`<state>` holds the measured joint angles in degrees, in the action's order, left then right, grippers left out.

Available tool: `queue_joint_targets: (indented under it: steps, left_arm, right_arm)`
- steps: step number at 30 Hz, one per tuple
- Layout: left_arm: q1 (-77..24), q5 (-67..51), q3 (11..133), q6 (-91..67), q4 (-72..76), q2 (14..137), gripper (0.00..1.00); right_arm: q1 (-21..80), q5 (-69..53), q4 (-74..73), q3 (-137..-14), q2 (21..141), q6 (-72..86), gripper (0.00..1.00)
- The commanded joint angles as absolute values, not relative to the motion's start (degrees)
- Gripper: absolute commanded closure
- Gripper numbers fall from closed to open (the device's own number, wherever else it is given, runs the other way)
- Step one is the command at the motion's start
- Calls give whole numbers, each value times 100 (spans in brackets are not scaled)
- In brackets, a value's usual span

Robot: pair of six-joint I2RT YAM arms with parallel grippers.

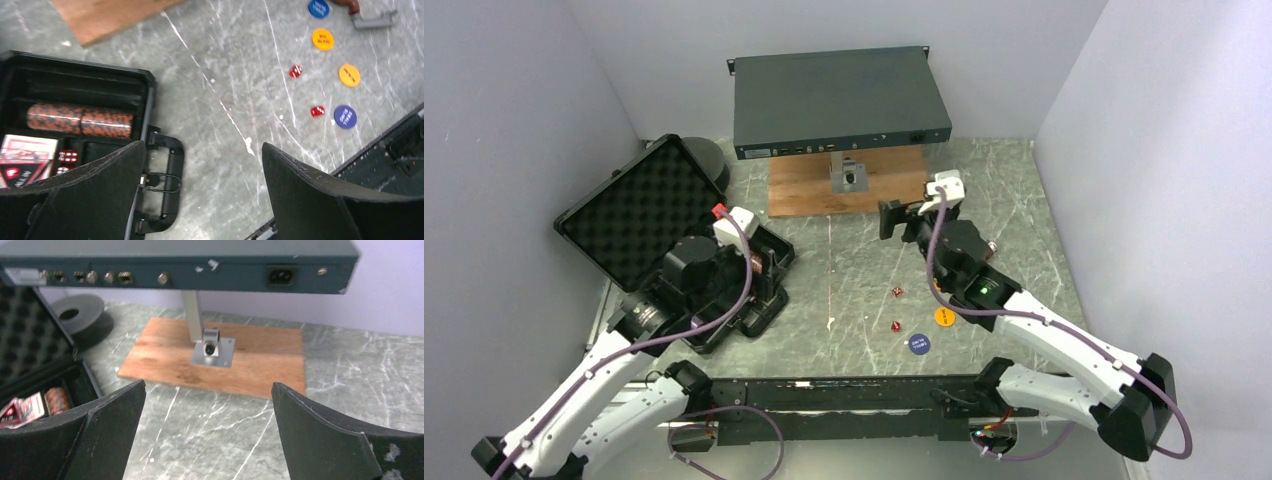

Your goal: Pack up texas hold em set

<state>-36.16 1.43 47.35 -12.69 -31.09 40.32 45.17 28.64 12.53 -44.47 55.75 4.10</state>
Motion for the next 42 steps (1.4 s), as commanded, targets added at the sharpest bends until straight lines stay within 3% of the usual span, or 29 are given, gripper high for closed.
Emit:
queue_joint_targets:
  steps: [1, 18, 42]
  left_arm:
    - [-4324, 575, 4618, -1776, -2868, 4556, 8]
    - [-6466, 1474, 5330, -2703, -1766, 7342, 20]
    - [-6901, 1976, 6556, -3809, -2071, 9204, 28]
  right_arm:
    - [4439, 3221, 1973, -4180, 5219, 384, 0]
    - [4414, 4539, 1976, -4064, 5060, 278, 0]
    - [4359, 4790, 1890, -4004, 5018, 386, 0]
